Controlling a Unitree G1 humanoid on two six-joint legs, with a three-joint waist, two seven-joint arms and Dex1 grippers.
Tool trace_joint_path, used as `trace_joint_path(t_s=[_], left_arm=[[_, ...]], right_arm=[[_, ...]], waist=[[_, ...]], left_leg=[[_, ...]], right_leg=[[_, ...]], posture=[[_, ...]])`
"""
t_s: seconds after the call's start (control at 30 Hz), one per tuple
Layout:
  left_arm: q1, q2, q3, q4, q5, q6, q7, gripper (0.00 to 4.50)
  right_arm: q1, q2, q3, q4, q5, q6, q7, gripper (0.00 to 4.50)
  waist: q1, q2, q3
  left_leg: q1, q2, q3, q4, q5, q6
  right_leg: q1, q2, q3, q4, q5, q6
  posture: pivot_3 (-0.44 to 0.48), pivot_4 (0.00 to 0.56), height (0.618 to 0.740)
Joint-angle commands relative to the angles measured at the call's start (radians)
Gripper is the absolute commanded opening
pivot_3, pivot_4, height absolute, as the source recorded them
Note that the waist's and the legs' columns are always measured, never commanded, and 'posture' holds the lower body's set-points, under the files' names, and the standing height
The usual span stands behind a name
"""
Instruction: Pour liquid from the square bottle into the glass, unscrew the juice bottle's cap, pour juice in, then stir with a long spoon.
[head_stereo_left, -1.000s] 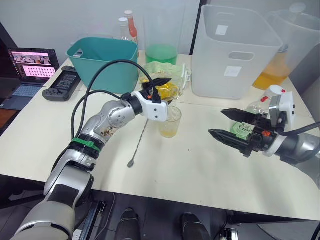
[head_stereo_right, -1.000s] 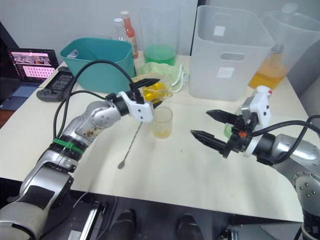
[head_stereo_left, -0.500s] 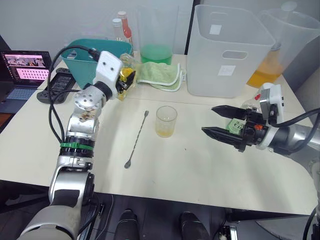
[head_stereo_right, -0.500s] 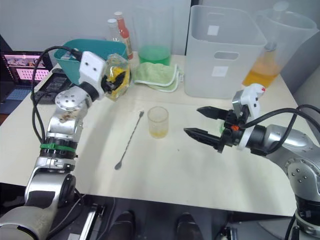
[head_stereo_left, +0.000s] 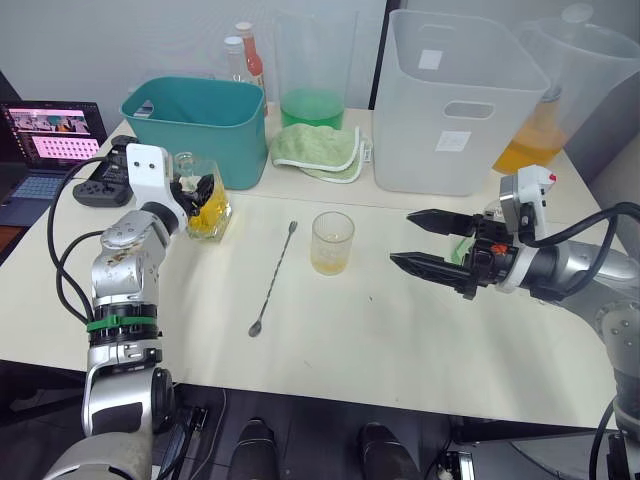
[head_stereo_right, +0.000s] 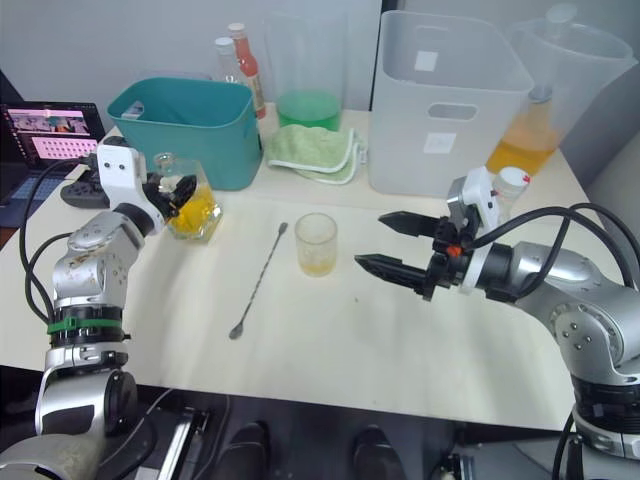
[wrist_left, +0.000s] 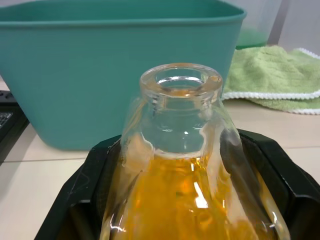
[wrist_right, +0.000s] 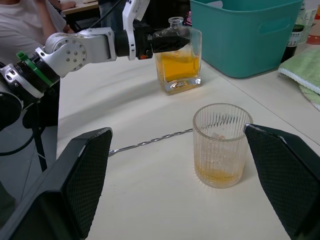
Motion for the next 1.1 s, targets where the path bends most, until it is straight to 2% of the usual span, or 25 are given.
trace_joint_path(t_s=[0.03, 0.23, 0.3, 0.37, 0.6, 0.77, 0.93, 1.1], left_arm=[[-0.021, 0.005, 0.015, -0.088, -0.029, -0.068, -0.013, 2.79], [0.009, 0.017, -0.009, -0.070, -0.005, -0.087, -0.013, 2.79], [0.025, 0.013, 0.001, -0.089, -0.021, -0.110, -0.023, 3.85], [0.035, 0.011, 0.004, -0.110, -0.027, -0.134, -0.026, 4.48], [0.018, 0.010, 0.029, -0.202, -0.083, -0.152, -0.031, 4.48], [-0.076, 0.047, 0.041, -0.272, -0.147, -0.119, -0.063, 4.48], [-0.121, 0.109, 0.016, -0.367, -0.304, 0.033, -0.216, 4.48], [-0.073, 0.168, -0.018, -0.489, -0.435, 0.183, -0.336, 4.48]], right_arm=[[-0.024, 0.000, -0.015, -0.010, 0.001, -0.003, 0.010, 4.47], [-0.038, -0.005, -0.018, -0.014, 0.009, 0.013, 0.007, 4.47], [-0.039, -0.008, -0.021, -0.014, 0.011, 0.018, 0.009, 4.50], [-0.040, -0.010, -0.024, -0.013, 0.013, 0.022, 0.012, 4.50], [-0.053, -0.014, -0.023, -0.004, 0.011, 0.029, 0.033, 4.50], [-0.052, -0.031, -0.037, 0.018, -0.006, 0.014, 0.063, 4.50], [-0.034, -0.029, -0.056, 0.026, -0.021, -0.006, 0.072, 4.50], [-0.017, -0.023, -0.070, 0.020, -0.027, -0.009, 0.074, 4.50]], waist=[[0.000, 0.000, 0.000], [0.000, 0.000, 0.000], [0.000, 0.000, 0.000], [0.000, 0.000, 0.000], [0.000, 0.000, 0.000], [0.001, 0.000, 0.000], [-0.002, 0.000, 0.000], [-0.013, 0.000, 0.000]], left_leg=[[0.000, 0.000, 0.000, 0.000, 0.000, 0.000], [0.000, 0.000, 0.000, 0.000, 0.000, 0.000], [0.000, 0.000, 0.000, 0.000, 0.000, 0.000], [0.000, 0.000, 0.000, 0.000, 0.000, 0.000], [0.001, 0.000, 0.000, 0.000, 0.000, 0.000], [0.001, 0.000, 0.000, 0.000, 0.000, 0.000], [0.002, 0.000, 0.000, 0.000, 0.000, 0.000], [0.002, 0.000, 0.000, 0.000, 0.000, 0.000]], right_leg=[[0.000, 0.000, 0.000, 0.000, 0.000, 0.000], [0.000, 0.000, 0.000, 0.000, 0.000, 0.000], [0.000, 0.000, 0.000, 0.000, 0.000, 0.000], [0.000, 0.000, 0.000, 0.000, 0.000, 0.000], [0.001, 0.000, 0.000, 0.000, 0.000, 0.000], [0.001, 0.000, 0.000, 0.000, 0.000, 0.000], [0.002, 0.000, 0.000, 0.000, 0.000, 0.000], [0.002, 0.000, 0.000, 0.000, 0.000, 0.000]], posture=[[0.000, 0.150, 0.733], [0.000, 0.150, 0.733], [0.000, 0.150, 0.733], [0.000, 0.150, 0.733], [0.000, 0.150, 0.733], [0.000, 0.150, 0.733], [0.000, 0.150, 0.733], [0.000, 0.150, 0.733]])
